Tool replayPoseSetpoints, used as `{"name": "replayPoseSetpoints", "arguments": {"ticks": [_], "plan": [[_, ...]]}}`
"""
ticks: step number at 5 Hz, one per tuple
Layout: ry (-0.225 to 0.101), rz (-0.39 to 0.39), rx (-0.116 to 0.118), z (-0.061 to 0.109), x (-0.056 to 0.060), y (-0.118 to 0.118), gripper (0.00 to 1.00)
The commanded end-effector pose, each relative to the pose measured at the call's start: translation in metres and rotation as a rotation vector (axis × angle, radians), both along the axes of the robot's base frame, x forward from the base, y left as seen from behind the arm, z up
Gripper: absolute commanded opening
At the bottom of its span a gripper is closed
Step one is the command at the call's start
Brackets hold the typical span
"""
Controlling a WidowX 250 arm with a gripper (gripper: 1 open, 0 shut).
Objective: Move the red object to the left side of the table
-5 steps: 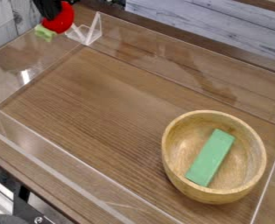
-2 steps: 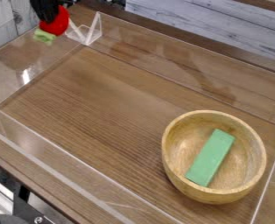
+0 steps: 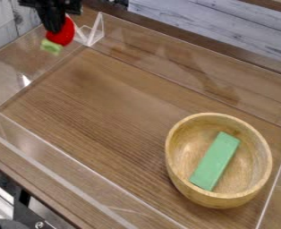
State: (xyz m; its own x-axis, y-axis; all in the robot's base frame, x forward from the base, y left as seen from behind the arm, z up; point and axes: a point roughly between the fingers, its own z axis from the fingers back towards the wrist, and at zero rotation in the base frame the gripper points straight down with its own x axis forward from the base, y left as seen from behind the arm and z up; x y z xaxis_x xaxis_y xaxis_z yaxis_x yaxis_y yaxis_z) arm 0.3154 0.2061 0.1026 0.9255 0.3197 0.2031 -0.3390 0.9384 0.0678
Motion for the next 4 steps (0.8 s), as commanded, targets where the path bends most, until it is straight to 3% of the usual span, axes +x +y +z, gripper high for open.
{"name": "replayPoseSetpoints", "arguments": {"ticks": [1, 2, 4], "plan": [[-0.057, -0.016, 0.036, 0.02, 0.012, 0.005, 0.0], [-0.061, -0.049, 0.031, 0.015, 0.018, 0.005, 0.0], [-0.017, -0.003, 0.041, -0.038, 0.021, 0.004, 0.0]]}}
